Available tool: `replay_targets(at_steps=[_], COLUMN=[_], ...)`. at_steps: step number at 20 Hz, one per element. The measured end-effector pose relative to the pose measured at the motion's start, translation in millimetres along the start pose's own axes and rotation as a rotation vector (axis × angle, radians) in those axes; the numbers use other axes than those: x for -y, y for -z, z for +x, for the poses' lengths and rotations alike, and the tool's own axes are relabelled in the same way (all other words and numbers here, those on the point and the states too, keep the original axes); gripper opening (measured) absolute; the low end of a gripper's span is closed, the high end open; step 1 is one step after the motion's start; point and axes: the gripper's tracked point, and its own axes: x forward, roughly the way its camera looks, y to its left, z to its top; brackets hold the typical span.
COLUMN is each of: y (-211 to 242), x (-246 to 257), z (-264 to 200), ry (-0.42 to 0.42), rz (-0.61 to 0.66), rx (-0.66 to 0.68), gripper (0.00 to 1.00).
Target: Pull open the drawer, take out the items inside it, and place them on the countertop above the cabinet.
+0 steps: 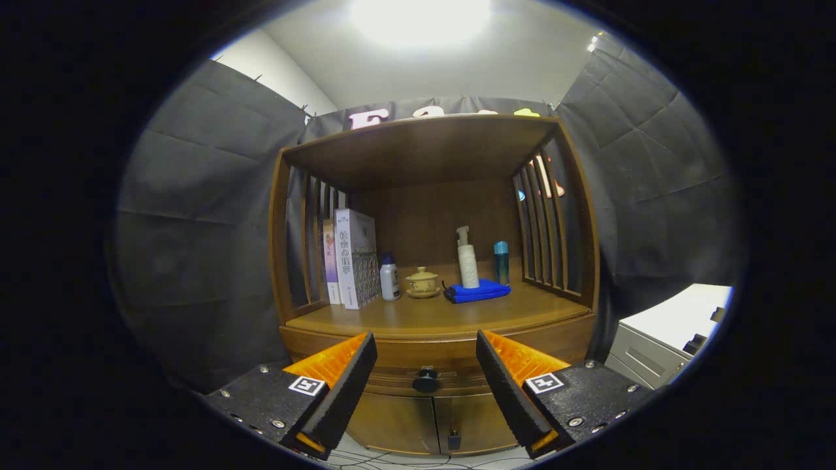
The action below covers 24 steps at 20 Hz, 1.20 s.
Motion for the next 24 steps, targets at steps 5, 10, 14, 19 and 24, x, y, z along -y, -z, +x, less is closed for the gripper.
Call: replay_targets(at_steps=[5, 10, 14, 19, 24], y=[28.1, 62.0, 89.4, 106.2, 117.9], x=[-1.7, 2.0, 3.1, 8.7, 14.9], z=[37.9, 69.4, 84.4, 94.8, 97.7], ry=[-0.001, 0.000, -0.013, -0.004, 0.005], rz=[0.014, 0.010, 0.000, -0.006, -0.004], rx=[-0.043, -0.093, -0.133, -0.153, -0.186], gripper=[0.96, 0.96, 0.95, 0.92, 0.76])
